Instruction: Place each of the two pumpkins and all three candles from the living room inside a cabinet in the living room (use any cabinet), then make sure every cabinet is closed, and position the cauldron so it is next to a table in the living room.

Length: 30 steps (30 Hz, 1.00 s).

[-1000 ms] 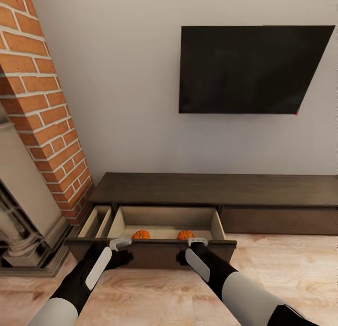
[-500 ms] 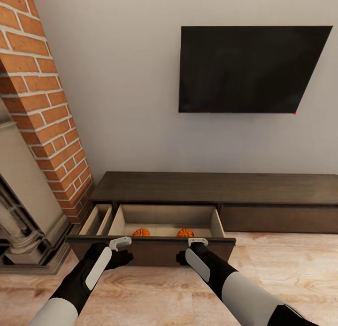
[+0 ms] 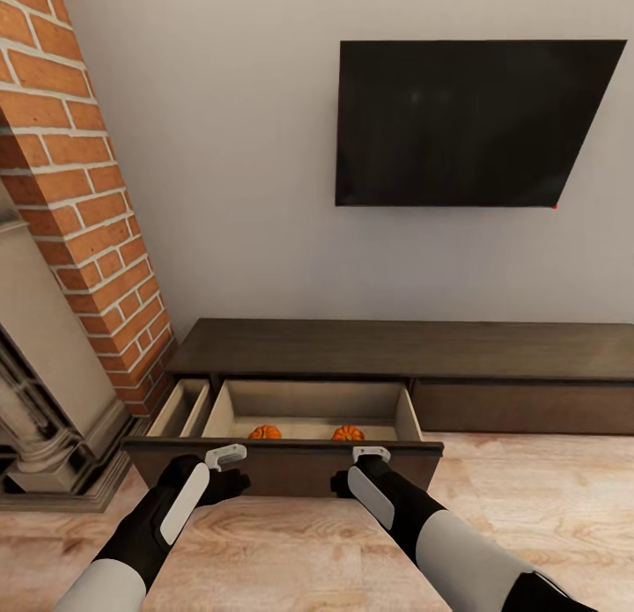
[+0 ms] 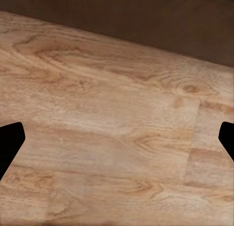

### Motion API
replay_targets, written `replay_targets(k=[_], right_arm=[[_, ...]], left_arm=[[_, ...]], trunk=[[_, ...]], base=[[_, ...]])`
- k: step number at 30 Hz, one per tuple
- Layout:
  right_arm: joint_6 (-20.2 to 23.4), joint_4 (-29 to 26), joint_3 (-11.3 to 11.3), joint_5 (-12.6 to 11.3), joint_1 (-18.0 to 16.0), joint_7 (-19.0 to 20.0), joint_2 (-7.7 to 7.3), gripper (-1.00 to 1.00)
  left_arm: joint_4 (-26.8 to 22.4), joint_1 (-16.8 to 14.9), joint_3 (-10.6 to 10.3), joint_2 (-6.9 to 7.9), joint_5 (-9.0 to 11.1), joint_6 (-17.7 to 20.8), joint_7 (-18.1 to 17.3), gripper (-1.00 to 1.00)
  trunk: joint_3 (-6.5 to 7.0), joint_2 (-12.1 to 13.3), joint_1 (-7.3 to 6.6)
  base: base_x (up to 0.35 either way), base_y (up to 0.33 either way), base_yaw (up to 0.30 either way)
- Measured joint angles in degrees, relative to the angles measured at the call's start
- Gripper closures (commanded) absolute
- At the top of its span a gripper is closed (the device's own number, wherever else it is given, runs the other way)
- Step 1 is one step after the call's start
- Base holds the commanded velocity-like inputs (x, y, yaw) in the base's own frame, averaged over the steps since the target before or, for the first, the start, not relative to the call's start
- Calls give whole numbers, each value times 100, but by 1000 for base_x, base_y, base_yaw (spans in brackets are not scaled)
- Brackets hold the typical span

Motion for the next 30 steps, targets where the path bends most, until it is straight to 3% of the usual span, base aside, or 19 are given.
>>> replay_targets(k=[4, 30], right_arm=[[0, -11, 0, 0, 0, 1, 0, -100], [1, -153, 2, 7, 0, 8, -9, -100]], left_arm=[[0, 0, 0, -6, 0, 4, 1, -100], [6, 0, -6, -8, -27, -43, 2, -100]], trunk=[[0, 0, 0], [-466, -1041, 571]], base=[[0, 0, 0], [0, 0, 0]])
